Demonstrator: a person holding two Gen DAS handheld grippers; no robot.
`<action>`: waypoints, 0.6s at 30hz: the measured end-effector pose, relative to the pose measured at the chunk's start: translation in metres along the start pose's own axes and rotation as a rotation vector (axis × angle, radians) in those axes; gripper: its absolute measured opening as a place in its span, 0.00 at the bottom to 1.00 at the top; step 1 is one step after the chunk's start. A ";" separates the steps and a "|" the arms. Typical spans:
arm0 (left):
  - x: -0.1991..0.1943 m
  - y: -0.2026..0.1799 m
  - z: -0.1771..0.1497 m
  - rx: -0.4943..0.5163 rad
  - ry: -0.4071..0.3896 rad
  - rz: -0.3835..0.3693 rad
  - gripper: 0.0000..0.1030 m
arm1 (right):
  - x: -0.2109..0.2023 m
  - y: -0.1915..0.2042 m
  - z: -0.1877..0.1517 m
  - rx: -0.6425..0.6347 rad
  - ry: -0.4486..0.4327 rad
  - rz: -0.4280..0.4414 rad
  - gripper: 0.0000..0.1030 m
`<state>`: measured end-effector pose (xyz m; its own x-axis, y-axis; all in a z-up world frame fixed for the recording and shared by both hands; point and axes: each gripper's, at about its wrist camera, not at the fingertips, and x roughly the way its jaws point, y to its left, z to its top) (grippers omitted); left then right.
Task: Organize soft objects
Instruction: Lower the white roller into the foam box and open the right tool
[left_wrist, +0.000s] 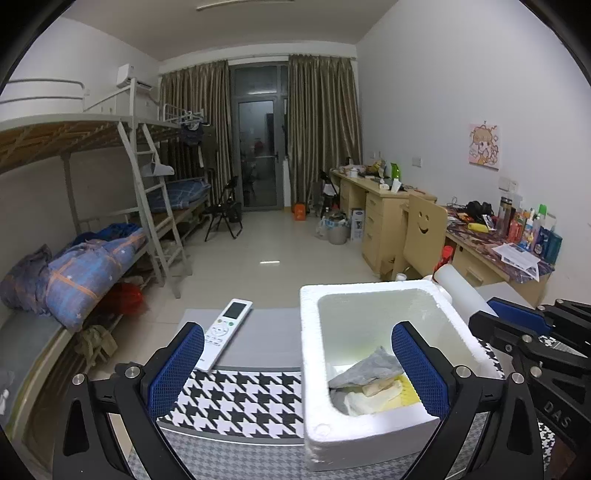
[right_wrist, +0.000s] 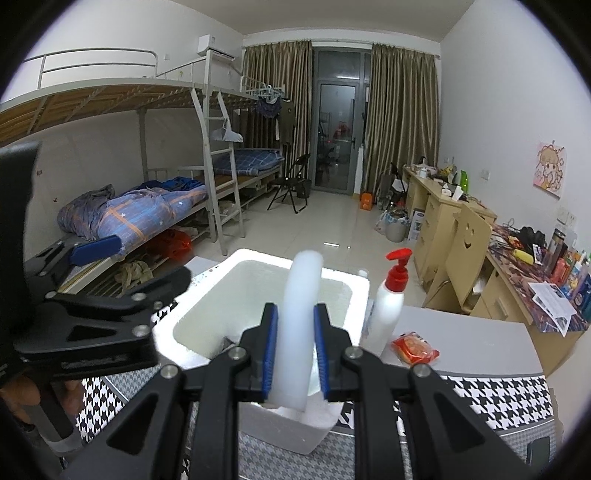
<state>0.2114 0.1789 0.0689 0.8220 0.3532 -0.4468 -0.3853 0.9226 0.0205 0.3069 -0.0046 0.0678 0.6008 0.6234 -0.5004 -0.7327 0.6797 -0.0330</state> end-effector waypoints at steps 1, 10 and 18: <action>-0.001 0.002 0.000 -0.002 -0.001 0.001 0.99 | 0.002 0.000 0.001 0.002 0.003 0.002 0.21; -0.002 0.014 -0.005 -0.015 -0.005 0.019 0.99 | 0.018 0.000 0.004 0.014 0.024 0.005 0.21; 0.000 0.023 -0.012 -0.029 0.009 0.026 0.99 | 0.040 -0.003 0.003 0.039 0.062 -0.003 0.40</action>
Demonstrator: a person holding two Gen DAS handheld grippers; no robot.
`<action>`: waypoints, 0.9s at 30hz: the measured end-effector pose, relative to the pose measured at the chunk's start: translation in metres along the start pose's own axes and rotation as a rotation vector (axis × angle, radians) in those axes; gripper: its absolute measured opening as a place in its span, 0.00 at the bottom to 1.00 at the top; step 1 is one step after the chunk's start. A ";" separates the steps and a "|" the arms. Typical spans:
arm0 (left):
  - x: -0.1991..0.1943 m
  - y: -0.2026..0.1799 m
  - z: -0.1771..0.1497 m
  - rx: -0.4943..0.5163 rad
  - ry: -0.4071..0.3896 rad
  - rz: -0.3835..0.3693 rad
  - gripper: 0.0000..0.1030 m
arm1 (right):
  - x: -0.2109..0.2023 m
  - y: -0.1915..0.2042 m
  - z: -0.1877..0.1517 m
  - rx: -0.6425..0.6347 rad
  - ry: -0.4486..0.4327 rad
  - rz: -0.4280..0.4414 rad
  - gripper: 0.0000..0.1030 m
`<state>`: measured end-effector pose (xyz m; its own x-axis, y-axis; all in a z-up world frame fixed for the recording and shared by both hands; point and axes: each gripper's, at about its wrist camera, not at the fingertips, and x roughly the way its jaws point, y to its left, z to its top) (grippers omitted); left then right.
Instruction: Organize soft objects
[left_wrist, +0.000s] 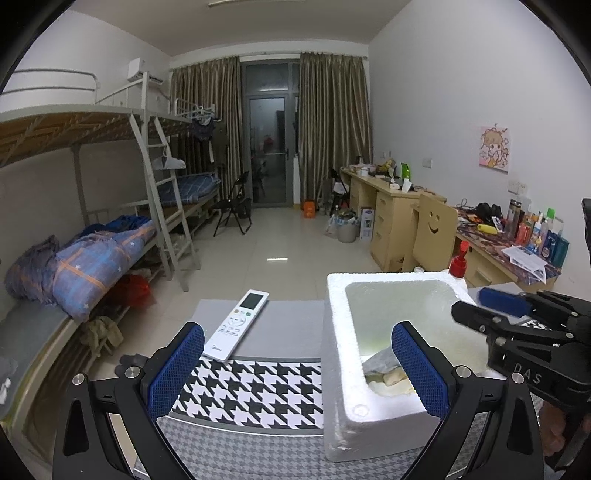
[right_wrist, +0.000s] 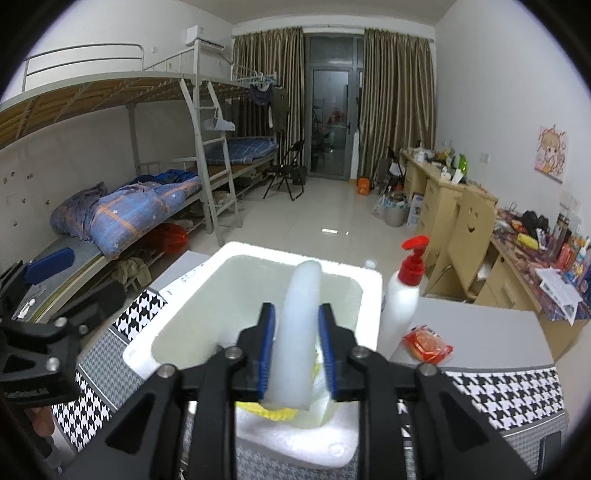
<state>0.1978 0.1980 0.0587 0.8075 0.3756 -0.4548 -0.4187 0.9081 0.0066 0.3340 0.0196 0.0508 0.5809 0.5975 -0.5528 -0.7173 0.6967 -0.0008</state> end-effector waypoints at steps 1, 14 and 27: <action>0.000 0.001 -0.001 -0.002 0.001 0.000 0.99 | 0.002 -0.002 0.000 0.006 0.003 -0.002 0.55; -0.018 -0.004 -0.004 -0.001 -0.014 -0.018 0.99 | -0.028 0.000 -0.006 -0.003 -0.063 -0.011 0.69; -0.047 -0.013 -0.011 0.011 -0.038 -0.048 0.99 | -0.065 0.003 -0.019 -0.004 -0.137 -0.024 0.92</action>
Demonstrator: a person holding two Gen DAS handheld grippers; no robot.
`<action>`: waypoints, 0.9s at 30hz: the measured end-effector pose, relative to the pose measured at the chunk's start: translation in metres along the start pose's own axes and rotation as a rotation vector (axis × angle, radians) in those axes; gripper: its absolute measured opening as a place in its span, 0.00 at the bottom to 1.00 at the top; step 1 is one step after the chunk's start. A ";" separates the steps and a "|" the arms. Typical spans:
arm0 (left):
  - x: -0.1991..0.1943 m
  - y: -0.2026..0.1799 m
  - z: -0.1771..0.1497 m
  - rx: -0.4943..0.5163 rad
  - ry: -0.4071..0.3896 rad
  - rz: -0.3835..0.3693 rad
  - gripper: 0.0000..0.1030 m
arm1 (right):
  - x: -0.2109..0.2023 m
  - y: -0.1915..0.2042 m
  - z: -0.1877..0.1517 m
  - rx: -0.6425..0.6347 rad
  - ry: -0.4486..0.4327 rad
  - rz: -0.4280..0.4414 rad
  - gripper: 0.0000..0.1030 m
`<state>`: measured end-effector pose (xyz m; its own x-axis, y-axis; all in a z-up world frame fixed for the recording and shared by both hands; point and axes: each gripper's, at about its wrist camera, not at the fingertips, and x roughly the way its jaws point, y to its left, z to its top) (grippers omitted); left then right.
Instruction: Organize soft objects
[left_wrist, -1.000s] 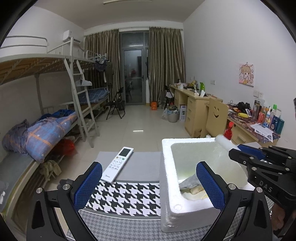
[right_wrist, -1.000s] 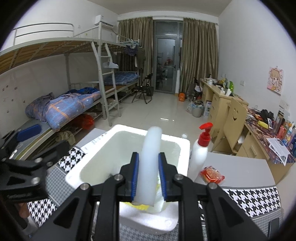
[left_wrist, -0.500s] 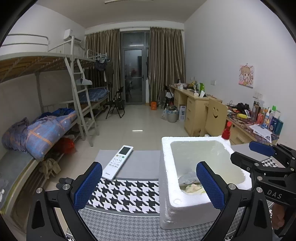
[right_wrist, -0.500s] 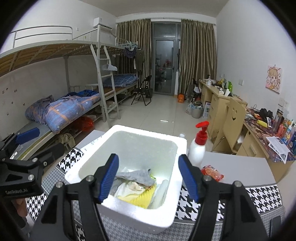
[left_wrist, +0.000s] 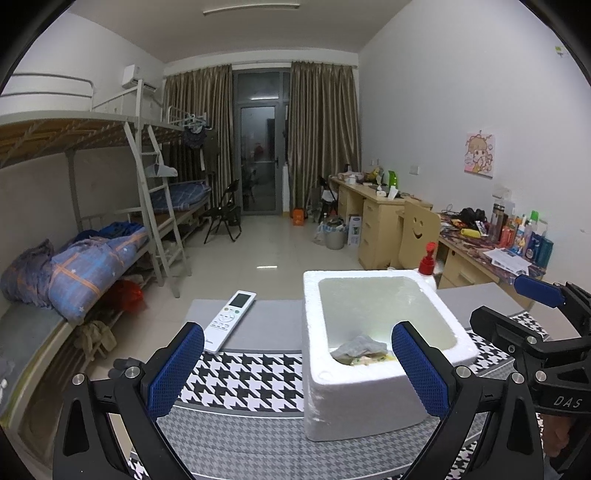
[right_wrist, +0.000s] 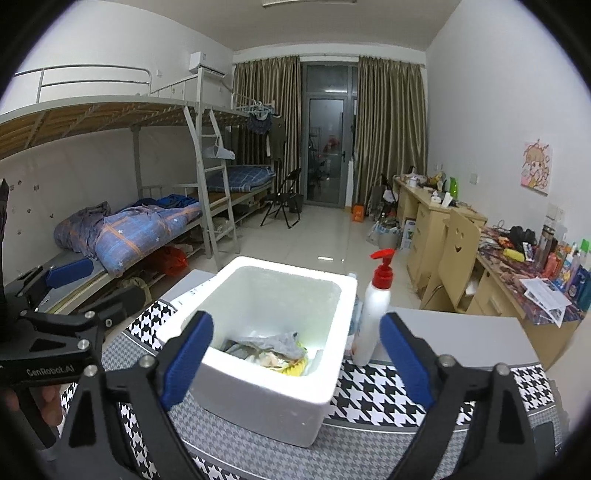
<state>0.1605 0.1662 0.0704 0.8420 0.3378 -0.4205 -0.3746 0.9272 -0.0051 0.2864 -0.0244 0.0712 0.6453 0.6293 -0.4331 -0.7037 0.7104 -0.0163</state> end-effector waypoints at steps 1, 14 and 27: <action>-0.002 0.000 -0.001 0.000 -0.003 -0.001 0.99 | -0.002 0.001 -0.001 0.001 -0.003 0.000 0.92; -0.035 -0.004 -0.013 -0.007 -0.041 -0.035 0.99 | -0.036 0.003 -0.014 0.023 -0.042 0.017 0.93; -0.072 -0.018 -0.025 0.001 -0.096 -0.059 0.99 | -0.072 0.003 -0.028 0.032 -0.087 0.014 0.93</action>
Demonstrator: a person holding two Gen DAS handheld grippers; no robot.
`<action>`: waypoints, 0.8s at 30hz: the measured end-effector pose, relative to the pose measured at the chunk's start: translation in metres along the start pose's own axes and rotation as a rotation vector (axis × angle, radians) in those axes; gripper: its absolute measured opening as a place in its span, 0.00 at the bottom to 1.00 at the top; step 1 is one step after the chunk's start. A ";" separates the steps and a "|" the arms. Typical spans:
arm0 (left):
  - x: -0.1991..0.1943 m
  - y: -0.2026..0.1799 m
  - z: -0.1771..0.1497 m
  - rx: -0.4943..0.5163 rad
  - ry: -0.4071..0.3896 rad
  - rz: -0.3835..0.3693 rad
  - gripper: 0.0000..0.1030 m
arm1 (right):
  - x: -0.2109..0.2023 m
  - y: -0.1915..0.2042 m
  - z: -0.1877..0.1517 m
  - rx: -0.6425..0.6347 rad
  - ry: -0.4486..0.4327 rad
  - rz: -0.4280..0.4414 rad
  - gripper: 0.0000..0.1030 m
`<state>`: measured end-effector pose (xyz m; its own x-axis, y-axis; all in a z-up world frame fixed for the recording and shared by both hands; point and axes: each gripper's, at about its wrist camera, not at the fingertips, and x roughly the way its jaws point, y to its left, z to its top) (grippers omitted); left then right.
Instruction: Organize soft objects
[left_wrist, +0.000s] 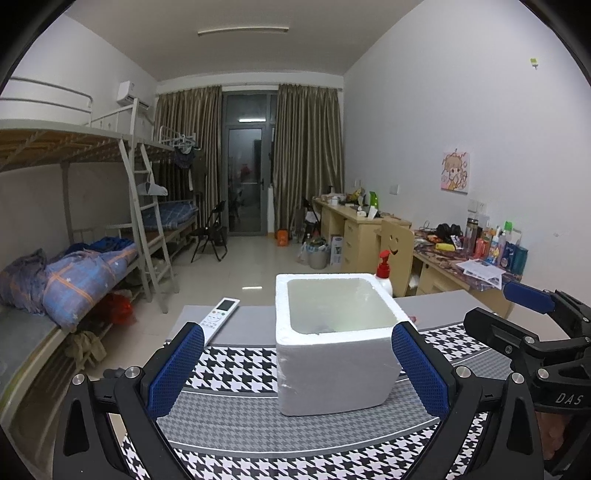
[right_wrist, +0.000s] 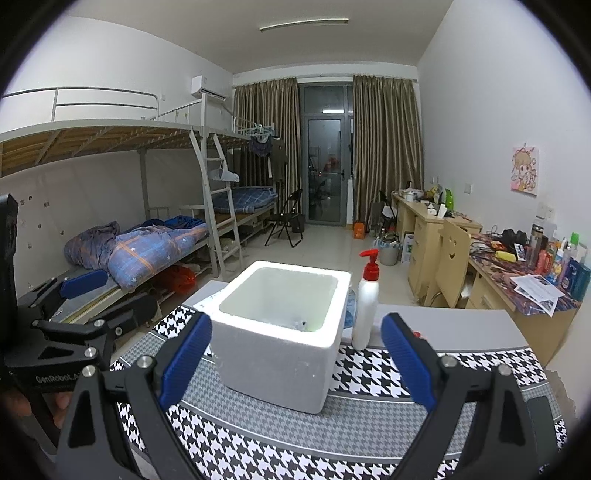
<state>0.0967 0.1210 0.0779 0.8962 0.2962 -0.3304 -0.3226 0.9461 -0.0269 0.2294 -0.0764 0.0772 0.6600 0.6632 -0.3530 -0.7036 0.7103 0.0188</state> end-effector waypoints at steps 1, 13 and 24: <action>-0.003 -0.001 -0.001 0.001 -0.004 0.003 0.99 | -0.003 0.000 -0.001 0.004 -0.005 0.000 0.93; -0.028 -0.009 -0.014 0.003 -0.036 0.004 0.99 | -0.030 0.005 -0.012 -0.012 -0.050 -0.003 0.99; -0.047 -0.014 -0.031 0.008 -0.069 -0.002 0.99 | -0.050 0.006 -0.027 -0.024 -0.095 -0.027 0.99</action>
<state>0.0496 0.0895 0.0645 0.9158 0.3020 -0.2647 -0.3182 0.9478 -0.0199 0.1851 -0.1115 0.0696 0.7002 0.6639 -0.2628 -0.6905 0.7233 -0.0125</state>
